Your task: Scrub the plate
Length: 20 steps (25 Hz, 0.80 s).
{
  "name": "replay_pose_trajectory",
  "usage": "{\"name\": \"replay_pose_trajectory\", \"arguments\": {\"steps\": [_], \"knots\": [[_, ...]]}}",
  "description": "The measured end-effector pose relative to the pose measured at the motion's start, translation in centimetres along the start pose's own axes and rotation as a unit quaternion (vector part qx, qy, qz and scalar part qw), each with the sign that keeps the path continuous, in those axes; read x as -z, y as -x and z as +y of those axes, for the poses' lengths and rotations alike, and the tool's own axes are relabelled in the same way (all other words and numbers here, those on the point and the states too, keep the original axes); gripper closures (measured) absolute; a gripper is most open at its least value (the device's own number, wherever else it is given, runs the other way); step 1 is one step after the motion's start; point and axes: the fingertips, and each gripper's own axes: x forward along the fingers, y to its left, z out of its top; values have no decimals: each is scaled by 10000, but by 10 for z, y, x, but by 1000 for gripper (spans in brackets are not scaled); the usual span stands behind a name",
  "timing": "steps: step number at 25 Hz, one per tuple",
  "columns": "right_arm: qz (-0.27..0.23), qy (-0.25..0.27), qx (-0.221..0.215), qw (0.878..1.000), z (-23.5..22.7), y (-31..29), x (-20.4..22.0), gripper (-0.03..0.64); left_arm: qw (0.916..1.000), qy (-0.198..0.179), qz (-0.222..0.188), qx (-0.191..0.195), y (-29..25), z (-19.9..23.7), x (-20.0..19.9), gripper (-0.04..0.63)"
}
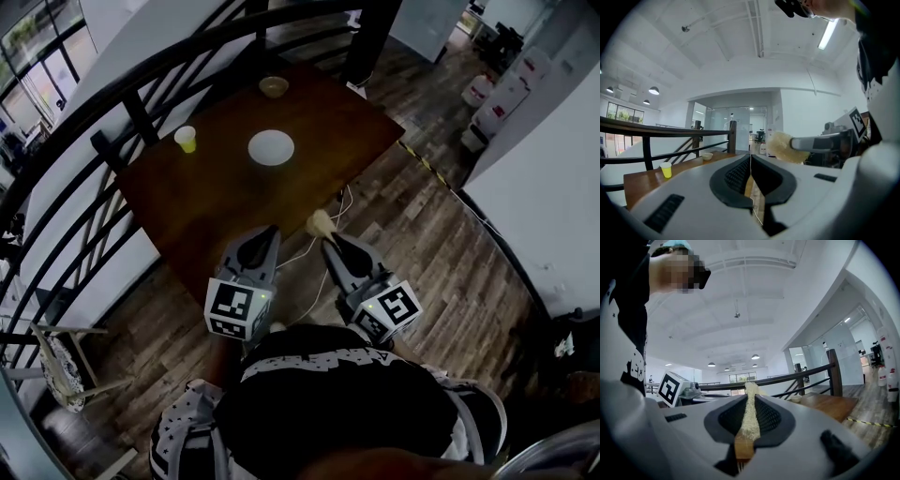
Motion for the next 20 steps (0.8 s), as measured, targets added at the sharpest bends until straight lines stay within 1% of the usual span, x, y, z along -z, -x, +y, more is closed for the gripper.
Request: {"name": "replay_pose_trajectory", "arguments": {"steps": [5,9,14,18,20], "knots": [[177,18,52,9998,-4,-3,11,568,10000,88,-12,23,0,8,2,581],[193,44,18,9998,-6,-9,13,568,9999,115,20,-30,3,12,6,581],[227,78,-388,9990,-8,-31,12,568,9991,107,37,-409,4,27,3,581],[141,40,-627,9979,-3,-46,2,567,9981,88,40,-609,4,37,-2,581],[207,20,-751,9970,-6,-56,8,568,9971,52,44,-760,6,47,-4,581]]}}
